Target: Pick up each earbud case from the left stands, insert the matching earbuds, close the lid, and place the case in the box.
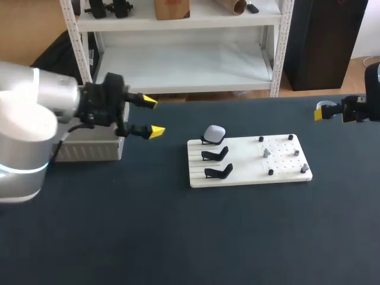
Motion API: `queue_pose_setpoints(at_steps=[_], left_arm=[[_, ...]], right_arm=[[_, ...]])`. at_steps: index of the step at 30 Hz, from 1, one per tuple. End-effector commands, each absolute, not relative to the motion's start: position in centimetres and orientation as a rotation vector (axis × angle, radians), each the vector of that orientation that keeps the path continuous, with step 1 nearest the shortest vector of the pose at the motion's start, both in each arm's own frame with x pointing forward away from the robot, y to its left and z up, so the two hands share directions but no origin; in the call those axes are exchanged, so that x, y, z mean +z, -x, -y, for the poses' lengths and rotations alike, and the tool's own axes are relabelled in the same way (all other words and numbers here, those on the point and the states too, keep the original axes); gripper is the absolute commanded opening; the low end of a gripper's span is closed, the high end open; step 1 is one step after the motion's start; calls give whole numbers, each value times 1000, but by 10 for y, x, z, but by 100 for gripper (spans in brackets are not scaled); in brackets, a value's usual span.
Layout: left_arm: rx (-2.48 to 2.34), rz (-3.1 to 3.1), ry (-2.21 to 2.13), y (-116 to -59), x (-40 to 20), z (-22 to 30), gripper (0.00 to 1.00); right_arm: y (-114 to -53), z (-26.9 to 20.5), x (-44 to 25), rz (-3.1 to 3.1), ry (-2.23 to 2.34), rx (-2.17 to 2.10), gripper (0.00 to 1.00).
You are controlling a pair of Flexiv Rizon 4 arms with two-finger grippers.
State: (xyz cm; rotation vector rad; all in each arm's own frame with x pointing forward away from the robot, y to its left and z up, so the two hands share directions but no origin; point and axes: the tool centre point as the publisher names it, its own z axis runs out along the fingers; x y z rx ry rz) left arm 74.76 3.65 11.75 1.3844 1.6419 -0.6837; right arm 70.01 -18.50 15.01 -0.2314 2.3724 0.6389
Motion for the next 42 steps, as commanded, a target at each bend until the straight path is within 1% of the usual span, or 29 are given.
queue_pose_setpoints(at_steps=[1, 4, 24, 32, 42], left_arm=[[-742, -1677, -1469, -785, 90, 14, 100], [-744, -1695, -1437, -784, 84, 22, 100], [-744, -1695, -1437, -784, 84, 22, 100], [-672, -1735, -1389, -784, 69, 34, 100], [-721, -1723, -1387, -790, 45, 53, 100]], right_arm=[[-700, 185, 150, -2373, 233, 641, 100], [-700, 185, 150, -2373, 233, 641, 100], [-700, 185, 150, -2373, 233, 641, 100], [-700, 185, 150, -2373, 233, 641, 100], [-700, 185, 150, -2373, 233, 641, 100]])
